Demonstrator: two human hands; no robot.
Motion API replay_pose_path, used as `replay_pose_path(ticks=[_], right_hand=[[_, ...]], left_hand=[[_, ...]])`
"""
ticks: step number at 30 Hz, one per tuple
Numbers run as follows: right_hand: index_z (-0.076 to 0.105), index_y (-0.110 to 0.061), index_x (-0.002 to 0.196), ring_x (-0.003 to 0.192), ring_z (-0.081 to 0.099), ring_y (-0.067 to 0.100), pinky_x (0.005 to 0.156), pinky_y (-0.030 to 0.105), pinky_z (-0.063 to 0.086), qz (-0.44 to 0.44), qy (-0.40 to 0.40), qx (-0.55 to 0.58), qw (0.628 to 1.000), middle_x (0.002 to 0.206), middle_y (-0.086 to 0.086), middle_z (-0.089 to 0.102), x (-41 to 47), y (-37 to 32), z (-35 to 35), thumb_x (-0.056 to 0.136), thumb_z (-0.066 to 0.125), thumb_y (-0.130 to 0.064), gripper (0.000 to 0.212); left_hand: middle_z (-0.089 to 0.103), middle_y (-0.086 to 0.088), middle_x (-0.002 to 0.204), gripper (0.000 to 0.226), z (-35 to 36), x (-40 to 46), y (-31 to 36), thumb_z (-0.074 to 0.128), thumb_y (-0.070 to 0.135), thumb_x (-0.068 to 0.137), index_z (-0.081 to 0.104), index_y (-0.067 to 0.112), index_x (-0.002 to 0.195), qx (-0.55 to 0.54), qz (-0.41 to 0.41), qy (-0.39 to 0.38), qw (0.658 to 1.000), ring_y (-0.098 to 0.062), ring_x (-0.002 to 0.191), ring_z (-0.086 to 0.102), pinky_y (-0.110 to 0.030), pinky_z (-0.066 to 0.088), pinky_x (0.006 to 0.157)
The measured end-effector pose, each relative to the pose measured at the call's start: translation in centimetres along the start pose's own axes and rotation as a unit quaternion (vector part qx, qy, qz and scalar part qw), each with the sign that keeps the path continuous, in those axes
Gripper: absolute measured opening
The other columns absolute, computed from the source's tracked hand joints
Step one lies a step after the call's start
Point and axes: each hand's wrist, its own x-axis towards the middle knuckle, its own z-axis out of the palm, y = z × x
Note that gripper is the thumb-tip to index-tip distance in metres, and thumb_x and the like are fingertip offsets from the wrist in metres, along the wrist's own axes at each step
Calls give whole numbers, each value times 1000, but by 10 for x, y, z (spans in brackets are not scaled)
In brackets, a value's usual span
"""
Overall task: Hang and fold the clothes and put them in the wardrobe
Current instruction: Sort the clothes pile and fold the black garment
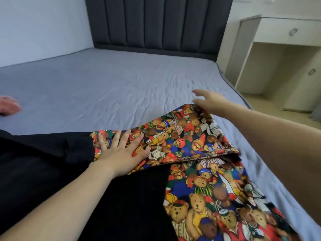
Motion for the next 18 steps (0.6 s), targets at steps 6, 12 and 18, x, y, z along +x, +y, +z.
replay_pose_path(ticks=[6,12,18], right_hand=[[61,-3,114,75,73,26,66,33,57,148,-130,327,924,92,10,74,27,33,26,72,73,-57,69],[75,-8,91,81,73,28,66,33,58,123,-195,386,893,99,14,74,19,41,25,79,64,-53,48],[56,-15,60,60,56,26,57,31,40,47,17,12,999,60,8,56,3,57,37,88,45,-67,61]], left_hand=[[-20,11,161,78,10,2,-1,-17,94,63,-25,64,135,-2,3,27,1000,-15,144,-31,-65,-35,94],[-21,11,161,83,6,2,1,-21,93,60,-23,63,138,4,5,23,1000,-16,144,-31,-66,-32,96],[-24,12,160,87,-6,-8,-8,-13,97,58,-20,64,138,-6,-23,-21,999,-14,143,-34,-64,-31,100]])
